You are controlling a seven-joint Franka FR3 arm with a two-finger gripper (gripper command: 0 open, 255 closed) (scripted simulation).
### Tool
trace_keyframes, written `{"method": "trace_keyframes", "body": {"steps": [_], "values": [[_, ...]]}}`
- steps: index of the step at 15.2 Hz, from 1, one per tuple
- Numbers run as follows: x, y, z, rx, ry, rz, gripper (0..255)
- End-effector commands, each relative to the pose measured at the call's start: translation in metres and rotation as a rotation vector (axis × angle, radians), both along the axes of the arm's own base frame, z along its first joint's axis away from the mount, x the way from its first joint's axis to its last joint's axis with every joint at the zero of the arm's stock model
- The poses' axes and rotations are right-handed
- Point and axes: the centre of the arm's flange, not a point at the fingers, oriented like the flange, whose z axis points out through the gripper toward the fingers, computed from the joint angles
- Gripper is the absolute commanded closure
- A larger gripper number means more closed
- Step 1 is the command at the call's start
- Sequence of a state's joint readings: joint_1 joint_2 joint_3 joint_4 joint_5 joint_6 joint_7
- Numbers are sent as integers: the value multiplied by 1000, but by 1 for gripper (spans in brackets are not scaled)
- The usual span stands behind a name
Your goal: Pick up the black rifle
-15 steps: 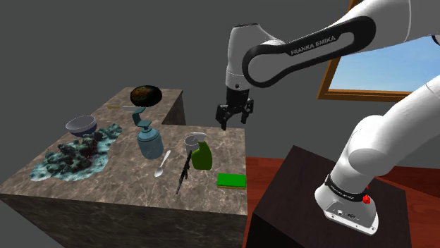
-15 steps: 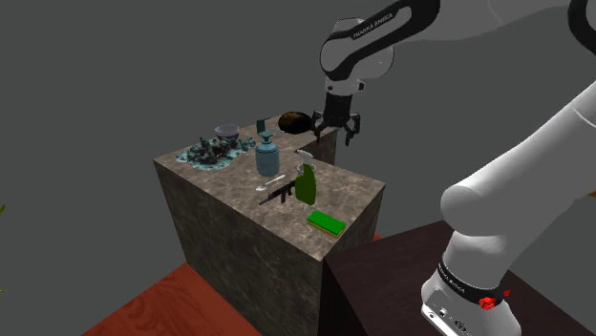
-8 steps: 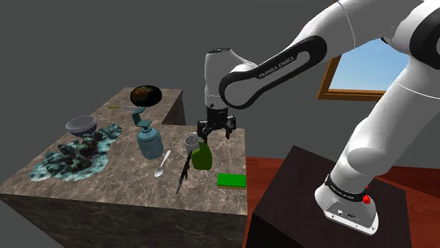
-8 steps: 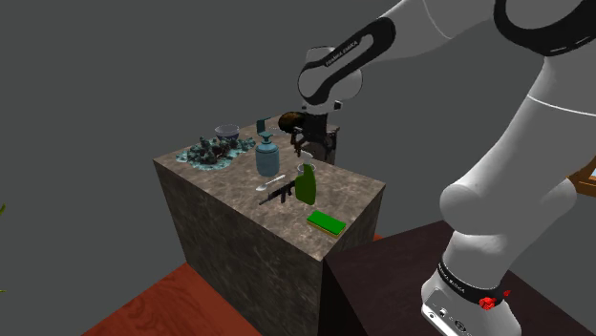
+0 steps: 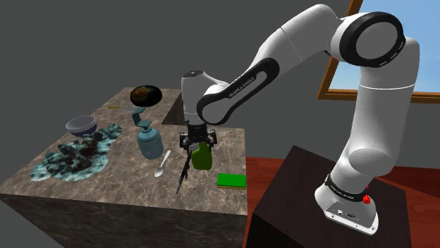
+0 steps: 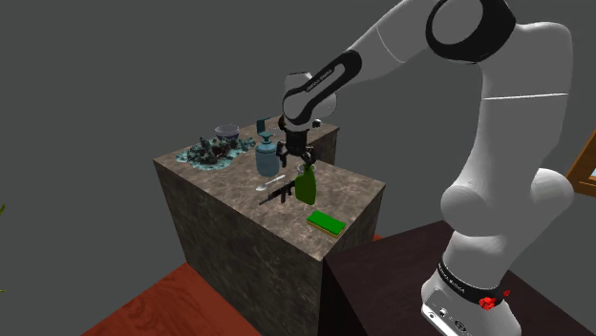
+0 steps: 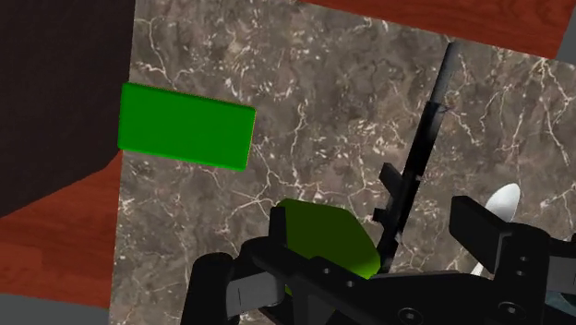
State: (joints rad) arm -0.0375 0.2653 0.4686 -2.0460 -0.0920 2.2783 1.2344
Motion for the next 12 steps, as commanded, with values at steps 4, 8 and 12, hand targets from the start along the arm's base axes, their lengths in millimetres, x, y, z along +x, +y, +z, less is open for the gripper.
{"method": "trace_keyframes", "body": {"steps": [4, 8, 12], "values": [[40, 19, -52, -5, 25, -135, 0], [75, 29, -92, -8, 45, -240, 0], [85, 31, -114, -9, 51, -270, 0]]}}
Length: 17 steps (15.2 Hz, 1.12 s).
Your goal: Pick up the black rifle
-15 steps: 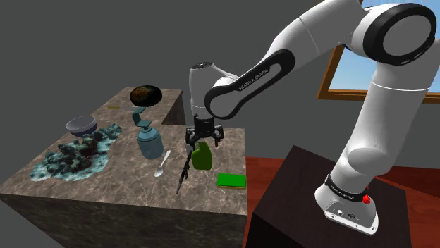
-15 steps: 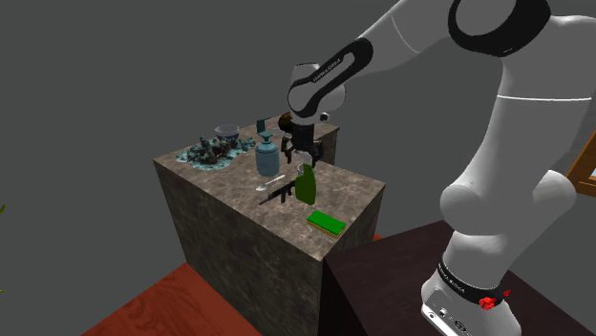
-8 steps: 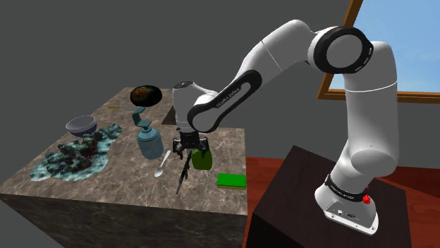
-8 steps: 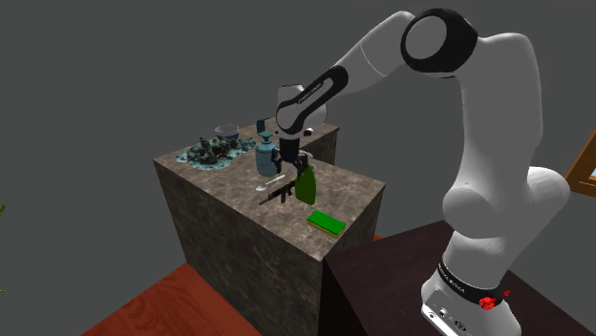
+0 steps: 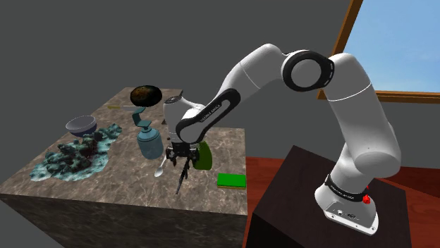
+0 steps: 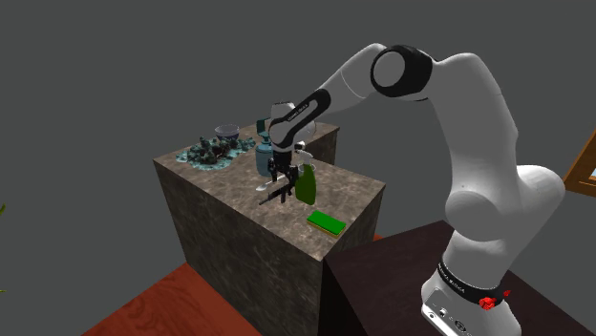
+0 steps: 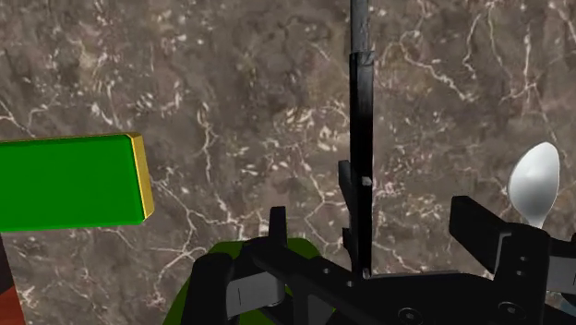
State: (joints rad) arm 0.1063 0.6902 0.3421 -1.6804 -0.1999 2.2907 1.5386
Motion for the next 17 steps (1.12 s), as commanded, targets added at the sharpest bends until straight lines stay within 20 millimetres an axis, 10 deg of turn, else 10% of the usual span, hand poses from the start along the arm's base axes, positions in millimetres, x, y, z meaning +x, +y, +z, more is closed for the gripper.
{"method": "trace_keyframes", "body": {"steps": [1, 7, 8, 17], "values": [[1, 1, -10, 0, 0, -4, 0], [1, 1, -34, 0, 0, -4, 0], [2, 1, -35, 0, 0, -4, 255], [1, 1, -34, 0, 0, -4, 255]]}}
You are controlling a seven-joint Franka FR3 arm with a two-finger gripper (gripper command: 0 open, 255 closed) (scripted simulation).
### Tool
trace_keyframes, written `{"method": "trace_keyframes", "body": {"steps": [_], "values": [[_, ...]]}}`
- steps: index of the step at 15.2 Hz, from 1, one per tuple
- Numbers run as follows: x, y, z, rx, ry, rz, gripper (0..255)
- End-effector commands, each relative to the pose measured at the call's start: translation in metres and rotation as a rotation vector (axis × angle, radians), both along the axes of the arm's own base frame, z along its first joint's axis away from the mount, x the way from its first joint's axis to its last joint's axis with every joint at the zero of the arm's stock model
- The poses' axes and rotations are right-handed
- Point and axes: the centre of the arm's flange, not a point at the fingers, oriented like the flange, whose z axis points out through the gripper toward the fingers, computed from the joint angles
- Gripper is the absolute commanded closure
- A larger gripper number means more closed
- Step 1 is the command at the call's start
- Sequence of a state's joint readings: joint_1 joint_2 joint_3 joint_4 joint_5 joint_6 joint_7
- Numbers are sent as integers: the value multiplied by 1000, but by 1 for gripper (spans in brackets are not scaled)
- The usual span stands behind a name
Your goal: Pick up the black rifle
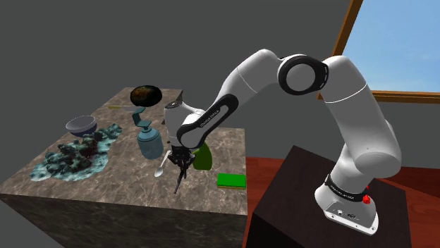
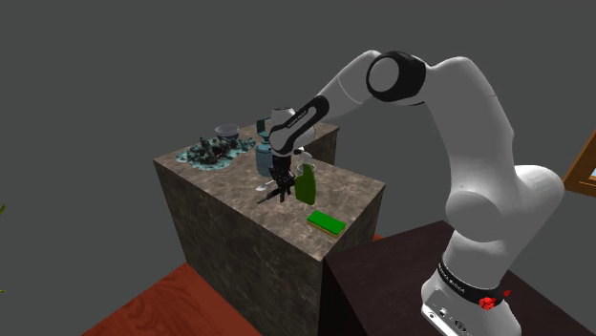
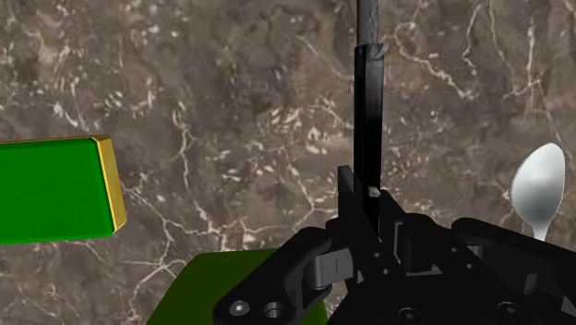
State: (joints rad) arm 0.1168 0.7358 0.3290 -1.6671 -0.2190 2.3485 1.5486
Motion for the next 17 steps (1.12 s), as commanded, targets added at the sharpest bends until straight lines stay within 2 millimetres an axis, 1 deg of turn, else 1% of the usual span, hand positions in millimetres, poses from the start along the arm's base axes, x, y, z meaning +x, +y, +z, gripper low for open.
{"method": "trace_keyframes", "body": {"steps": [1, 15, 17], "values": [[-3, -1, -8, -8, 25, -2, 255], [-3, -1, 66, -8, 25, -2, 255], [-3, -1, 67, -8, 25, -2, 255]]}}
